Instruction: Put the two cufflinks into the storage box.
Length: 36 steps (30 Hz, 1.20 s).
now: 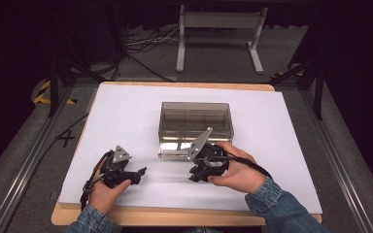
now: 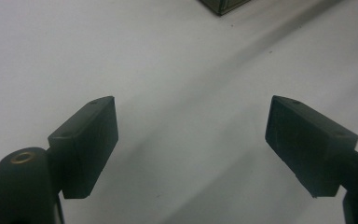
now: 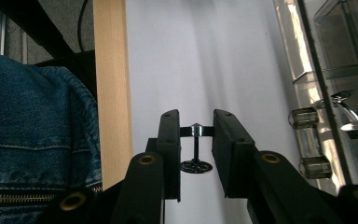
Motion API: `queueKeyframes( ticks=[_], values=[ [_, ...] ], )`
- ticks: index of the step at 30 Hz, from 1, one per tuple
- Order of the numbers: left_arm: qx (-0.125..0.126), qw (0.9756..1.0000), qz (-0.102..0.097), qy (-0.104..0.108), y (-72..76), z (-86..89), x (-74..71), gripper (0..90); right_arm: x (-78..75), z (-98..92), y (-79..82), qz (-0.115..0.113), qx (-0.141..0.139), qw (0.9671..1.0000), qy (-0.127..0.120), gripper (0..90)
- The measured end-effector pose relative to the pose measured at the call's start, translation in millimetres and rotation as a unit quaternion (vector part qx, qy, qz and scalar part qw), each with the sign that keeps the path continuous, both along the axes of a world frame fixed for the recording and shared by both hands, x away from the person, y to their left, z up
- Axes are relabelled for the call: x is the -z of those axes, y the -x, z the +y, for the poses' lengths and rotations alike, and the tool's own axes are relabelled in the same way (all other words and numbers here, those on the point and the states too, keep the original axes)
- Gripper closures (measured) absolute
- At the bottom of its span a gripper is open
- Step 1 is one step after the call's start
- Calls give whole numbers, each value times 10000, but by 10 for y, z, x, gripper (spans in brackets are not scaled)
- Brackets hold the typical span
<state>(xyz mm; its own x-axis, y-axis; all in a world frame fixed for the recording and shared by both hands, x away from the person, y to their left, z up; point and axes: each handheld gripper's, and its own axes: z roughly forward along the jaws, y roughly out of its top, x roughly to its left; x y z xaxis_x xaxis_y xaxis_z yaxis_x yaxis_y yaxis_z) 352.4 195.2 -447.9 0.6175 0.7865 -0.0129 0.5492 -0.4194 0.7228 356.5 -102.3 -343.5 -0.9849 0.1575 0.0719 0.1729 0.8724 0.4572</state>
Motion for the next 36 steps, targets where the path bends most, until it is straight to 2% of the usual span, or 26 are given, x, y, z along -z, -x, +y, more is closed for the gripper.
queueKeyframes(
  ticks=[17,36],
  values=[
    [-10,10000,-8,-8,4,4,-1,180,-166,-39,-37,37,139,9998,-103,733],
    [-2,10000,-12,-13,5,6,-2,180,-380,-71,-110,-72,230,9994,-237,733]
  ],
)
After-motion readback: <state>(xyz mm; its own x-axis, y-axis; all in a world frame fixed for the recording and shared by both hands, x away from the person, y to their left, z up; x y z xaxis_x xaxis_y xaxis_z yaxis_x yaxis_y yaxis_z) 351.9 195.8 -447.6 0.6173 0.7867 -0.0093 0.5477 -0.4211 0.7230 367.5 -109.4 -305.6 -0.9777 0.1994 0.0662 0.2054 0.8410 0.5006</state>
